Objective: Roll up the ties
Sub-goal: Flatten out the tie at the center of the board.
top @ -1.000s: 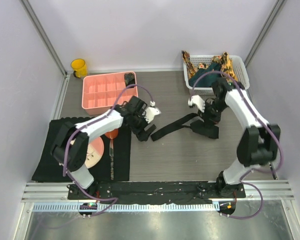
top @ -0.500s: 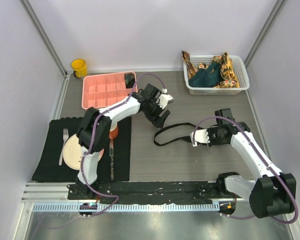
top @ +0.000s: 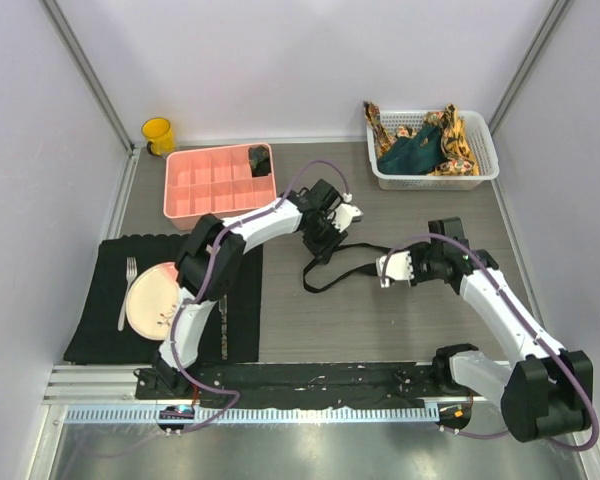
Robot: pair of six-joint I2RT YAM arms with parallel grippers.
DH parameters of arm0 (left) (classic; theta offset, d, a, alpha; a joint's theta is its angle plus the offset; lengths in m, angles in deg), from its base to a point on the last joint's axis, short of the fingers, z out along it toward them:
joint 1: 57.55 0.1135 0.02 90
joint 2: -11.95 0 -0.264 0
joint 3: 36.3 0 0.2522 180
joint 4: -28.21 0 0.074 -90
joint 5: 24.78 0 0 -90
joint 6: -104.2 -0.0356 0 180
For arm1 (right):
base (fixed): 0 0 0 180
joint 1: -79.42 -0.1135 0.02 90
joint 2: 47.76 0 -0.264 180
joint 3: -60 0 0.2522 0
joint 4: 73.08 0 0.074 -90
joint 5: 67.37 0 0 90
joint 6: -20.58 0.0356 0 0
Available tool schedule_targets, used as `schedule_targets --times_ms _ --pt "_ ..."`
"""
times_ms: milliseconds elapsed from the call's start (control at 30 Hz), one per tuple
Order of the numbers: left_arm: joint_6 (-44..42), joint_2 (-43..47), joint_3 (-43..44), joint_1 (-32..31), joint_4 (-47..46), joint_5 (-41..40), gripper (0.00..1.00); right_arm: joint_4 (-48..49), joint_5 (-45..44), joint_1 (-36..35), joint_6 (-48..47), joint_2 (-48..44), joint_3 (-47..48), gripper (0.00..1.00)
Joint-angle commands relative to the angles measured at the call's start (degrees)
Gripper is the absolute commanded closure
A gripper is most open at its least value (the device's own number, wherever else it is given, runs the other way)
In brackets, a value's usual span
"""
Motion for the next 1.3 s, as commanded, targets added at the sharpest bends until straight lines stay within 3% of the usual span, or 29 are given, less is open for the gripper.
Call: schedule_targets --times_ms 0,67,133,200,400,600,800,967,1067,1167,1267 --pt "-2.41 3.12 -4.2 2.2 4.41 -3.1 0.68 -6.38 5.85 -0.43 10.39 4.64 11.04 0.82" --pt "-3.11 5.13 -5.88 3.08 4.5 -2.93 0.62 -7.82 4.46 -0.34 17.21 8.49 15.08 0.76" --pt "-3.2 6.37 -7.29 4.75 4.93 -1.53 0.49 -9.57 2.53 0.09 21.64 11.4 19.55 0.74" --pt "-2.94 8.48 -8.43 6.24 4.59 0.58 0.37 -12.89 2.95 1.5 27.88 14.47 22.73 0.63" --pt "-1.18 14.8 -11.42 7.3 2.04 3.75 0.27 -23.01 6.91 0.72 39.65 16.95 29.95 0.59" --pt "4.0 19.9 -14.5 8.18 -1.56 7.79 0.15 -20.75 1.48 -8.41 44.94 16.25 22.94 0.6" --pt "8.31 22.11 -15.64 10.2 -2.62 10.52 0.14 -13.37 -3.71 -13.08 51.27 18.88 15.2 0.61" --pt "8.31 23.43 -16.52 12.48 -1.92 11.4 0.13 -4.5 -6.88 -14.93 55.84 23.79 11.5 0.53" --pt "8.31 23.87 -17.05 13.36 -1.31 11.75 0.13 -0.02 -8.29 -15.2 57.25 26.0 10.27 0.53" --pt "6.83 24.57 -17.75 13.54 -1.13 11.75 0.14 2.1 -11.45 -15.2 58.04 28.9 9.83 0.59" --pt "5.33 25.8 -19.68 13.45 -1.83 12.45 0.14 2.55 -12.42 -15.2 58.92 30.93 9.74 0.83"
